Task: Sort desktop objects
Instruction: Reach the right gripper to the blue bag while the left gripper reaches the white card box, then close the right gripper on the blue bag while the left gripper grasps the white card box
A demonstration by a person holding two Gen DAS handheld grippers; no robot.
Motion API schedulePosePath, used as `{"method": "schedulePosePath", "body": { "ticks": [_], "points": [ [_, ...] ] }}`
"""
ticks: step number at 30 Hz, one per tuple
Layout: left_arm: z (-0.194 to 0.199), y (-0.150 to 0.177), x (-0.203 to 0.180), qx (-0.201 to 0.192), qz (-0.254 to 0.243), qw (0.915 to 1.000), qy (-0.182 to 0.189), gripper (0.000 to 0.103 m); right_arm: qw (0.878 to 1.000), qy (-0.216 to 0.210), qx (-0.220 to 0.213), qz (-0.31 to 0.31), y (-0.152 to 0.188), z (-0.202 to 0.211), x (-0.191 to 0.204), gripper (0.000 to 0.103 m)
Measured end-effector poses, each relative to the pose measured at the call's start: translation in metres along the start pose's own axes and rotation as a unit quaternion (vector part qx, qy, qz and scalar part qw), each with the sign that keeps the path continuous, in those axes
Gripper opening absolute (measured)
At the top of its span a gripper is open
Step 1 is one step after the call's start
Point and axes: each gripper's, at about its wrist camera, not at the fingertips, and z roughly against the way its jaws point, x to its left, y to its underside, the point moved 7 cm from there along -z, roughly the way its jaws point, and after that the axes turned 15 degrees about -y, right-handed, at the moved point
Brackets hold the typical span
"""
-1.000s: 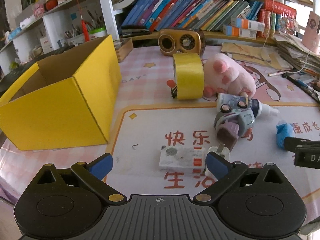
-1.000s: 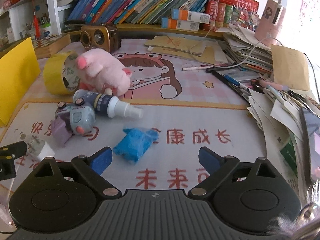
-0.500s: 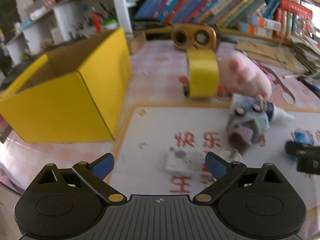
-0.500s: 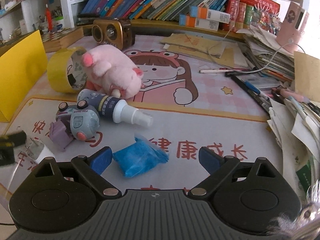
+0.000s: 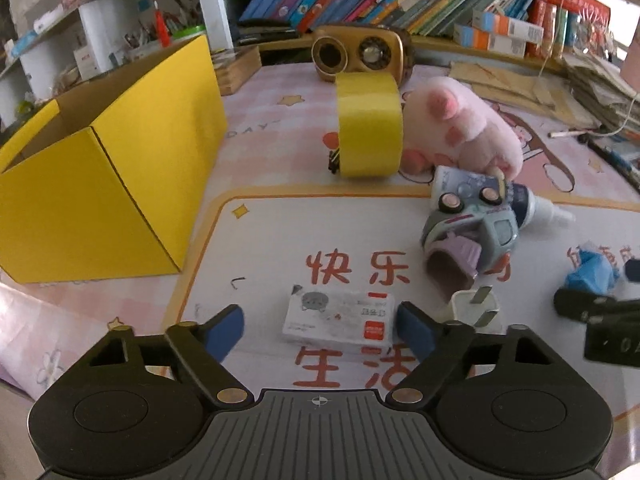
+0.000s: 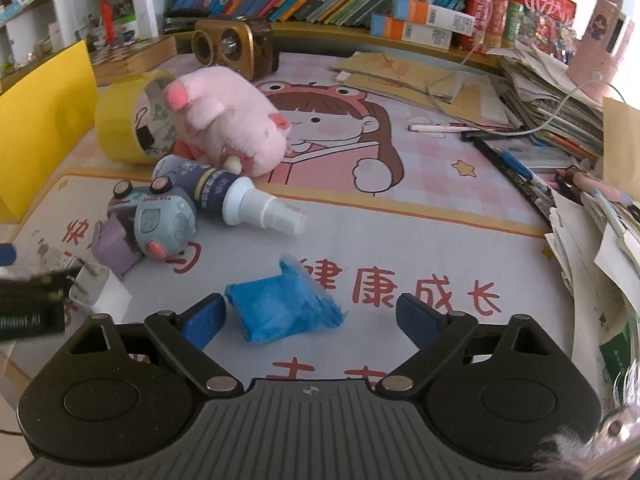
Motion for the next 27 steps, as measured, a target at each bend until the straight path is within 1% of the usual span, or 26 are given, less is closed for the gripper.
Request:
{"method": "schedulePosePath", "body": {
  "ticks": [2, 4, 7, 9, 10, 11, 13, 15, 21, 27],
  "points": [
    [0.003, 0.000, -0.003, -0.004, 0.000, 1.0000, 0.007, 0.072, 1.000, -0.008, 0.004, 0.002, 0.002, -0.001, 0.000, 0.086],
    [0.006, 0.000, -0.005, -0.006, -0.001, 0.9998, 0.019, 0.059, 1.000, -0.016, 0.003, 0.004, 0.001, -0.001, 0.000, 0.083],
    [0.007, -0.001, -0.009, -0.009, -0.006, 0.9998, 0.018, 0.056, 0.999, -0.030, 0.001, 0.019, 0.000, 0.000, 0.004, 0.071],
    [0.007, -0.001, -0.008, -0.007, -0.002, 0.9998, 0.019, 0.055, 0.998, -0.043, 0.000, 0.035, 0.000, 0.001, 0.009, 0.055],
    [0.007, -0.001, -0.008, -0.006, -0.001, 0.9998, 0.019, 0.055, 0.998, -0.049, 0.000, 0.044, 0.000, 0.002, 0.011, 0.052],
    [0.007, -0.001, -0.008, -0.005, 0.000, 0.9998, 0.019, 0.054, 0.997, -0.054, 0.000, 0.053, 0.000, 0.002, 0.014, 0.044],
    [0.009, 0.000, -0.007, -0.001, 0.005, 0.9998, 0.019, 0.054, 0.996, -0.063, 0.000, 0.070, 0.001, 0.004, 0.019, 0.039],
    [0.012, 0.000, -0.003, 0.000, 0.018, 0.9996, 0.024, 0.054, 0.994, -0.065, -0.003, 0.086, 0.001, 0.005, 0.023, 0.037],
    [0.029, -0.012, 0.012, -0.022, 0.048, 0.9982, 0.029, 0.054, 0.992, -0.071, -0.030, 0.102, -0.009, 0.018, 0.028, 0.036],
    [0.044, -0.027, 0.030, -0.037, 0.080, 0.9949, 0.049, 0.054, 0.994, -0.070, -0.027, 0.079, -0.022, 0.029, 0.022, 0.036]
  ]
}}
